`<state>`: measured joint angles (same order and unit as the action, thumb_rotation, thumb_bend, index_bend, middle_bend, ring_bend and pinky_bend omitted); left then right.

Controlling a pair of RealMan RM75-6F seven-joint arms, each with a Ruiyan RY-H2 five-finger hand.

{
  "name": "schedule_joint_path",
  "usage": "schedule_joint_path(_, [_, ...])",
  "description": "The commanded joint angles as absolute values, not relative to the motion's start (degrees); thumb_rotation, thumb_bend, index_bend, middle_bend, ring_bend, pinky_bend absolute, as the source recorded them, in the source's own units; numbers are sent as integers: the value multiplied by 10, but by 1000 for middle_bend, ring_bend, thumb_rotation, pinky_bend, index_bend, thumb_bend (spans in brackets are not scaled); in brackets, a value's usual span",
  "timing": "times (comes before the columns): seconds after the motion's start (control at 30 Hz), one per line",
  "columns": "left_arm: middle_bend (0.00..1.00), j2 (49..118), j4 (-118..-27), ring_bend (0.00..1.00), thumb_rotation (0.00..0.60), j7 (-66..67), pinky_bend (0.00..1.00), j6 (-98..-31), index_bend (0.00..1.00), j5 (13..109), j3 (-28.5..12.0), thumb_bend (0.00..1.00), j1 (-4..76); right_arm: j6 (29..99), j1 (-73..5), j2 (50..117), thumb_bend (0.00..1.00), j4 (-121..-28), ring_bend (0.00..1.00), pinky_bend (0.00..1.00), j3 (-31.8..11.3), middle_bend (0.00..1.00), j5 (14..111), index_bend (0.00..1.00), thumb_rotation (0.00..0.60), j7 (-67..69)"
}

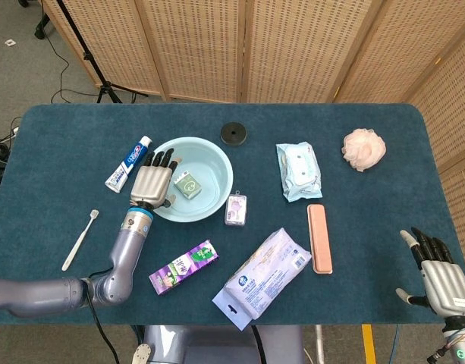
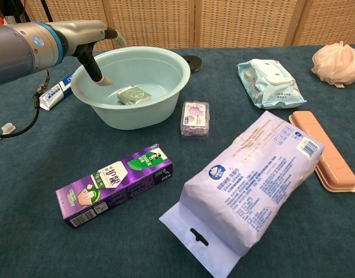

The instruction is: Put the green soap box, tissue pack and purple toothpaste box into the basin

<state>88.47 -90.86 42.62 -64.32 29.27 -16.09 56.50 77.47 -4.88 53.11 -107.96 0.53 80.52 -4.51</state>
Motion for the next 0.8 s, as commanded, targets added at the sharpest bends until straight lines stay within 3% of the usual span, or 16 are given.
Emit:
schedule_joint_path(0.03, [0,876,-917,0,600,423,0,-643,78,296,-158,255,560,781,-44,527,156,-1084,0,0,7,0,808,0,600,-50])
schedule_joint_path(0.4, [0,796,-999,0,600,379,0,-643,78,328,-124,256,506,793,-37,522,156,-1094,0,0,8,0,815,0,600,-72])
schedule_joint_path(0.8, [0,620,-1165,0,600,323,0,-685,78,420,-33,262,391,796,-37,535,156,-1105,0,0,11,0,829,0,600,-118])
